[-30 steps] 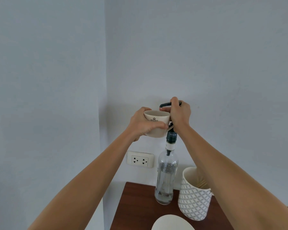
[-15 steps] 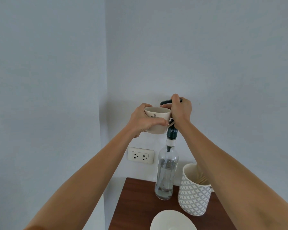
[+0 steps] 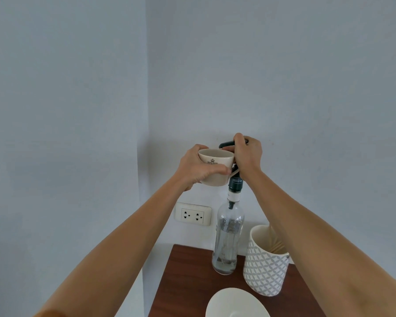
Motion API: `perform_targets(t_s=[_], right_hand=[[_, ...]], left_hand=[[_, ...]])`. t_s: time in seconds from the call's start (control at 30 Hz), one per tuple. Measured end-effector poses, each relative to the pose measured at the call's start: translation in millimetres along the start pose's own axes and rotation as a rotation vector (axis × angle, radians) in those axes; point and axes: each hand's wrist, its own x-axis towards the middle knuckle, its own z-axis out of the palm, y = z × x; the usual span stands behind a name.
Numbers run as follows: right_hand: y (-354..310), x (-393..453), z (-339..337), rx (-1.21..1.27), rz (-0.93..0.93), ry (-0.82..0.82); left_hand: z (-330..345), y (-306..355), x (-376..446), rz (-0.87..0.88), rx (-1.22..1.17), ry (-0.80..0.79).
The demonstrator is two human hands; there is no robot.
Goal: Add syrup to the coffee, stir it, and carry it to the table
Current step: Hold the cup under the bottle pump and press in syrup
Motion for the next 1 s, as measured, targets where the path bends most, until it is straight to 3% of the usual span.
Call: perform_targets(t_s=[0.3, 0.57, 0.8, 1.0], right_hand=[[-13, 4, -9, -0.006, 0.058, -0.084], [3, -50, -44, -0.183, -0.161, 0.174], [51, -105, -79, -0.014, 0.077, -0.156], [85, -139, -107, 0.047, 0.211, -0.238]], left_hand=[[2, 5, -7, 0.018, 0.005, 0.019], [7, -5, -29, 0.030, 0.005, 0.002], [28, -33, -69, 0.038, 0.017, -0.066], [57, -72, -108, 0.039, -0.013, -0.092]])
